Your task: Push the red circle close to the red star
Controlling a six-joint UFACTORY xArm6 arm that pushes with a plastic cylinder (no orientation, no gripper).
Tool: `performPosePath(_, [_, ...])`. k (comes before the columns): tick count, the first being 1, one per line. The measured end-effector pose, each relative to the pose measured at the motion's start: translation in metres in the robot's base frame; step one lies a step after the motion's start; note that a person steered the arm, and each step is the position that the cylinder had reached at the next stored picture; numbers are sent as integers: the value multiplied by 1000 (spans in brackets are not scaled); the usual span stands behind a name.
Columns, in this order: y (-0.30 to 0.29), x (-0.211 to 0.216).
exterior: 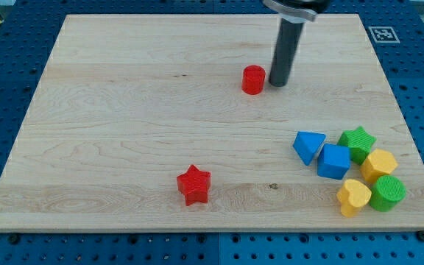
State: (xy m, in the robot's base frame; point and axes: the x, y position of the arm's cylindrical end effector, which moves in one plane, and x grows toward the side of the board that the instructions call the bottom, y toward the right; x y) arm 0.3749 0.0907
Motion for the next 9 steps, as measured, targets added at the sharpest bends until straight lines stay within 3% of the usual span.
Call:
performPosePath(2, [-47, 23])
performPosePath(4, [-47, -27])
performPosePath(6, [-85, -13])
performPosePath(9, [-85, -13])
